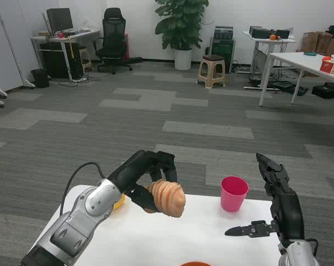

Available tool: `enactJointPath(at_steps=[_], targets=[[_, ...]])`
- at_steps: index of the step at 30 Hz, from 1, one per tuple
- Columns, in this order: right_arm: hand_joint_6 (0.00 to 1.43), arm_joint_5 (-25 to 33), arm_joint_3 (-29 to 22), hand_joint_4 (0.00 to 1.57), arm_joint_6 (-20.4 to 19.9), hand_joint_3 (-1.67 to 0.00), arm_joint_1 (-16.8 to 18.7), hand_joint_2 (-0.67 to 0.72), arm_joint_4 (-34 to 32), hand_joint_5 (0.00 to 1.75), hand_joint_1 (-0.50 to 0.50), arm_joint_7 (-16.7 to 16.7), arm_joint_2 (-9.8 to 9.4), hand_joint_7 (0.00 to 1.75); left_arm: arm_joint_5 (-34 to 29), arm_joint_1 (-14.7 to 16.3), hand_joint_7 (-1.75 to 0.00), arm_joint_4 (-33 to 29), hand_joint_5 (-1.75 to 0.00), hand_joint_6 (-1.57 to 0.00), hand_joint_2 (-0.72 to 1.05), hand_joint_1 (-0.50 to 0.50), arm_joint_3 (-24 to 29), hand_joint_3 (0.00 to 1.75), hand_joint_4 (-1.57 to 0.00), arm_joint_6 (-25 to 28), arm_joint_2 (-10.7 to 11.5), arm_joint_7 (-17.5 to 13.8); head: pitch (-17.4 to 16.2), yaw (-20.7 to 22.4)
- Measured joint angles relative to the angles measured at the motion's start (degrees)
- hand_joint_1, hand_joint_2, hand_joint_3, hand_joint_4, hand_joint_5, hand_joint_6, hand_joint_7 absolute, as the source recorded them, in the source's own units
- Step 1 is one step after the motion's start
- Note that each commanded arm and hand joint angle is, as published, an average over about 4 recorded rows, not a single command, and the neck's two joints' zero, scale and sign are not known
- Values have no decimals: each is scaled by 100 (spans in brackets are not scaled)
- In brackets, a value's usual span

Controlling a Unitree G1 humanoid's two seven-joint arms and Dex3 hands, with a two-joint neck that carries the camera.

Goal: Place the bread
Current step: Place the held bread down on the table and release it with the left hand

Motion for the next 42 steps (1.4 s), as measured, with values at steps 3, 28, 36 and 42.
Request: enactJointPath(at_steps=[3, 28, 36, 42], targets=[[0, 1, 3, 6, 2, -8, -8, -3, -16, 19, -17, -1, 5, 56, -85, 215, -154, 0, -175, -136, 78, 50, 483, 9, -157, -243, -327, 79, -17, -41], [0, -1, -3, 6, 3, -8, -12, -3, -95, 19, -17, -1, 12, 56, -160, 416, -154, 0, -175, -136, 74, 50, 845, 9, -157, -409, -507, 150, 32, -13], [0, 0, 11, 6, 3, -8, -11, -3, -100, 19, -17, -1, 12, 56, -164, 456, -154, 117, -175, -137, 76, 50, 844, 9, -157, -441, -508, 153, 4, -21], [0, 0, 30, 6, 5, -8, -10, -3, -122, 19, -17, -1, 14, 56, -139, 450, -154, 775, -175, -139, 72, 50, 747, 9, -157, -535, -496, 183, 11, -12]])
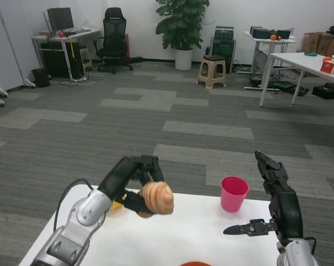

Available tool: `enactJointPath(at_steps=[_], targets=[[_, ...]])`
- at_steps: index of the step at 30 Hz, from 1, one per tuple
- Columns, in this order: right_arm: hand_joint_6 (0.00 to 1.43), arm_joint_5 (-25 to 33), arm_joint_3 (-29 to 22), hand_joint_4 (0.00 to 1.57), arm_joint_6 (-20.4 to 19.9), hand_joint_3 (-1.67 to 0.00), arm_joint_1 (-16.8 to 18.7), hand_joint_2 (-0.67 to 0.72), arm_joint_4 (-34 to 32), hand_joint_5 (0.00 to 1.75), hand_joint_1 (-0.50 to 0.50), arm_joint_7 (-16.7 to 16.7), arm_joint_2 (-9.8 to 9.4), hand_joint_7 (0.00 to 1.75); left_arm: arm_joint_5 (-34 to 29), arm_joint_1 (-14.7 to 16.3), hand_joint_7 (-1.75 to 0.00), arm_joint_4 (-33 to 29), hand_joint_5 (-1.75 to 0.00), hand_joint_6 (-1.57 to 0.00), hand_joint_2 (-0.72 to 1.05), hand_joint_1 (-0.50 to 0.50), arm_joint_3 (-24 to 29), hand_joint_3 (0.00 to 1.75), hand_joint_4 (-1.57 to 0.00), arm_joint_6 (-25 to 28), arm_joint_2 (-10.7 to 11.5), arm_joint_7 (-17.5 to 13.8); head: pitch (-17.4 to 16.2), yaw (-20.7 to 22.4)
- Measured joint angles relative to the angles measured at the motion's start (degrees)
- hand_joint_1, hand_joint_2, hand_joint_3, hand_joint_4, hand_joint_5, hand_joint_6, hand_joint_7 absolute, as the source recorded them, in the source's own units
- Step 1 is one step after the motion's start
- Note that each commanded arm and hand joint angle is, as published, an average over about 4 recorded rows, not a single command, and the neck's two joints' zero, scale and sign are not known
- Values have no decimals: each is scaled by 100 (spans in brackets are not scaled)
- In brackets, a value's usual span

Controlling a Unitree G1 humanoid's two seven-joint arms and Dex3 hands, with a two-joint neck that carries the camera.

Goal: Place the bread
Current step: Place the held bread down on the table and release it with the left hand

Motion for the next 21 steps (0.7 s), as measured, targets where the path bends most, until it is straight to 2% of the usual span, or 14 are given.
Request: enactJointPath(at_steps=[4, 7, 15, 16, 17, 19, 21], targets=[[0, 0, 3, 6, 3, -8, 1, -3, -4, 19, -17, 0, 4, 56, 95, -82, -155, 757, -175, -136, 72, 50, -179, 9, -157, -59, 31, 9, -2, -3], [0, 1, 5, 6, 3, -8, 5, -3, 5, 19, -17, -1, 6, 56, 181, -272, -161, 1353, -175, -136, 78, 50, -282, 9, -157, -151, 55, 14, -9, -14], [0, 1, 6, 6, 2, -8, 4, 0, 14, 19, -17, -1, 10, 56, 442, -816, -166, 2885, -175, -135, 78, 50, -535, 9, -149, -345, 70, 6, -24, -48], [0, 1, 6, 6, 2, -8, 3, 0, 15, 19, -17, -1, 10, 56, 469, -854, -168, 3001, -175, -132, 78, 50, -552, 9, -142, -357, 69, 5, -27, -47], [0, 1, 6, 6, 2, -8, 3, 0, 16, 19, -17, -1, 10, 56, 476, -875, -168, 3087, -175, -124, 78, 50, -558, 9, -126, -366, 68, 5, -29, -46], [0, 1, 6, 6, 2, -8, 3, -3, 16, 19, -17, 0, 11, 56, 469, -902, -168, 3247, -175, -105, 83, 50, -558, 9, -85, -376, 65, 3, -29, -46], [0, 1, 6, 6, 2, -8, 3, -3, 20, 19, -17, 0, 11, 56, 461, -906, -159, 3331, -175, -73, 87, 50, -547, 9, -36, -378, 63, -4, -40, -39]])
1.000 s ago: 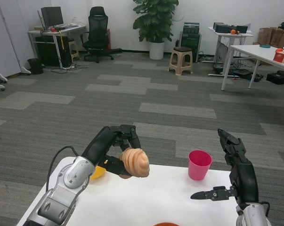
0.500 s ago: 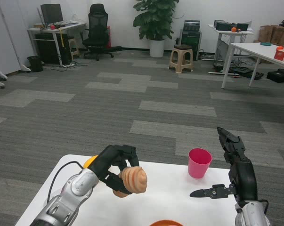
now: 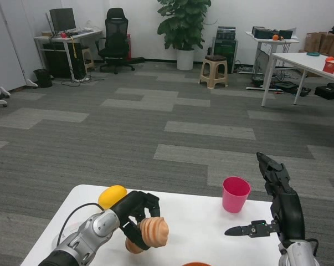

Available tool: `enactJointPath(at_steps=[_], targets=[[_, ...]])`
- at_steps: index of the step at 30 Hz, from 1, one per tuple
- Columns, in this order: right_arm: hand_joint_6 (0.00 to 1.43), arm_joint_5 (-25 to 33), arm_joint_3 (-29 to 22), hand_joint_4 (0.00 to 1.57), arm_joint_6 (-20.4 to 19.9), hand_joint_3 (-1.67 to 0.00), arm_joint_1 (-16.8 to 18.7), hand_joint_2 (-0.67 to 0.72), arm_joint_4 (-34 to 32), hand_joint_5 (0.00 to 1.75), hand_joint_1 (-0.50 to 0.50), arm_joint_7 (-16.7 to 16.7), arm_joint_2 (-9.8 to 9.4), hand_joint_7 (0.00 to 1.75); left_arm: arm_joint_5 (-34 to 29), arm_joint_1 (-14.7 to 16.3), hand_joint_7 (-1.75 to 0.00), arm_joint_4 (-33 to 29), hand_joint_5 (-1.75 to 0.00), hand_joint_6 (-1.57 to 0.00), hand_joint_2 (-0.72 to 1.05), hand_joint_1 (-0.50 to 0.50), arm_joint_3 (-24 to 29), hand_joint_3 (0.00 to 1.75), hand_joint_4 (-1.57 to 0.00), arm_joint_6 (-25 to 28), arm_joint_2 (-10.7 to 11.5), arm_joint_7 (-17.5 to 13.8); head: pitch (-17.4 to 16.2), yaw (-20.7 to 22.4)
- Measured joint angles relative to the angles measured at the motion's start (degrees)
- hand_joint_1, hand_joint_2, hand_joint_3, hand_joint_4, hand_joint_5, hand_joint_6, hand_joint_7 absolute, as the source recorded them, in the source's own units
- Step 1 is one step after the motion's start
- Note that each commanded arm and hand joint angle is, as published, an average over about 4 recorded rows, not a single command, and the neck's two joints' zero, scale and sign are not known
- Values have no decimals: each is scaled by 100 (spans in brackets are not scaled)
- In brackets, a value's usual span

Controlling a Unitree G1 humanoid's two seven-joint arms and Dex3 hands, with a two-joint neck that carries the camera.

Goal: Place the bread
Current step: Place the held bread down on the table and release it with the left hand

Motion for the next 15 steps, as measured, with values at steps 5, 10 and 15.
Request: enactJointPath(at_steps=[5, 10, 15], targets=[[0, 0, 1, 6, 0, -8, -1, -3, 55, 19, -17, 0, 0, 56, -22, 0, -89, 109, -175, -7, 96, 50, 137, 9, 0, -2, -6, -61, -23, 15], [0, 0, 0, 6, 0, -8, -2, -3, 73, 19, -17, 0, 0, 56, -226, 0, -35, 189, -144, 0, 100, 50, 261, 9, 0, -2, -8, -99, -31, 13], [0, 0, 1, 6, 0, -8, -2, -3, 83, 19, -17, 0, 0, 56, -417, 0, -5, 207, -133, 0, 105, 50, 304, 9, 0, -2, -9, -101, -38, 13]])
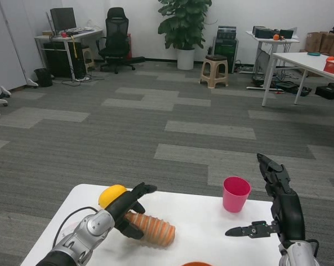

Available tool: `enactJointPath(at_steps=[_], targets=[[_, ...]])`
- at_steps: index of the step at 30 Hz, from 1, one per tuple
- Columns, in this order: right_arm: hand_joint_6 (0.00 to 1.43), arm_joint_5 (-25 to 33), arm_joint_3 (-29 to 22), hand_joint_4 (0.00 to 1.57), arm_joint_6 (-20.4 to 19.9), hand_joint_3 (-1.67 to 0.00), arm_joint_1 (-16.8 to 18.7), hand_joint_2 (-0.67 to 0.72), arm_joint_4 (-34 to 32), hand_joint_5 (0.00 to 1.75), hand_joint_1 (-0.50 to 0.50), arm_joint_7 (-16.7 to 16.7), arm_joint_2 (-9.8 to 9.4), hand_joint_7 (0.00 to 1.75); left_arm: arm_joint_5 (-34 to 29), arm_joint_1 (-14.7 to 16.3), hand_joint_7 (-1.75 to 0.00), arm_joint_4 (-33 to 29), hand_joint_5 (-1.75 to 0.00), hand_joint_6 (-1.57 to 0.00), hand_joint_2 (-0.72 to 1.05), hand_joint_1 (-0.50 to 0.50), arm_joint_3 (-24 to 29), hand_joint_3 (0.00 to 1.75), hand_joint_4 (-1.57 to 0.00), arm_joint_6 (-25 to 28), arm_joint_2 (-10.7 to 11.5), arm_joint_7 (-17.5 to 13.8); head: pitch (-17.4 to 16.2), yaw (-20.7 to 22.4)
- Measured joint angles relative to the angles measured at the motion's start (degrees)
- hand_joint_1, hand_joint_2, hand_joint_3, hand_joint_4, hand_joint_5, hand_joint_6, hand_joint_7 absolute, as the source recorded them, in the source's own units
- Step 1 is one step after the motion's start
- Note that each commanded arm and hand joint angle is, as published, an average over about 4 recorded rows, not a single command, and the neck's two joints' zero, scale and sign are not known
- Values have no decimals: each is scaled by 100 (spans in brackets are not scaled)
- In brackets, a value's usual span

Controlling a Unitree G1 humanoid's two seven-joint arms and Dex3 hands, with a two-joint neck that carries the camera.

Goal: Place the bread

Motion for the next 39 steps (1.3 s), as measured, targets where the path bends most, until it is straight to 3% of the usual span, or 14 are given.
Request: enactJointPath(at_steps=[9, 17, 22, 24, 33, 36, 39], targets=[[0, 0, 0, 6, 0, -8, 0, -3, 6, 19, -17, 0, 5, 56, -59, 1, 0, 2, -133, 0, 105, 50, 72, 9, 0, -30, -1, -90, -23, -16], [0, 0, -1, 6, 0, -8, -3, -3, 5, 19, -17, 1, 61, 56, -263, 65, 0, -15, -123, 0, 105, 50, 270, 9, 0, -349, -4, -131, -10, -10], [0, 0, -3, 6, 0, -8, -5, -3, -10, 19, -17, 1, 67, 56, -812, 177, 0, -249, -121, 0, 105, 50, 350, 17, 0, -576, -3, -199, 42, 29], [0, 0, -2, 6, 0, -8, -6, -3, -23, 19, -16, 2, 69, 56, -1289, 238, 0, -422, -115, 0, 103, 50, 345, 15, 0, -655, -1, -267, 78, 54], [0, -3, 17, 5, 0, -8, -6, -3, -40, 19, -9, 2, 69, 56, -4896, 277, 0, -578, -98, 0, 34, 50, -763, 9, 0, -1514, 54, -571, 149, 109], [0, -2, 24, 4, 0, -8, -6, -3, -63, 19, -8, 2, 69, 56, -5954, 276, 0, -759, -92, 0, 25, 50, -1221, 9, 0, -1890, 62, -604, 141, 119], [0, -2, 26, 6, -1, -8, -6, -7, -98, 19, -8, 2, 70, 56, -6375, 271, 0, -951, -92, 0, 25, 50, -1390, 7, 0, -2103, 65, -608, 133, 115]])
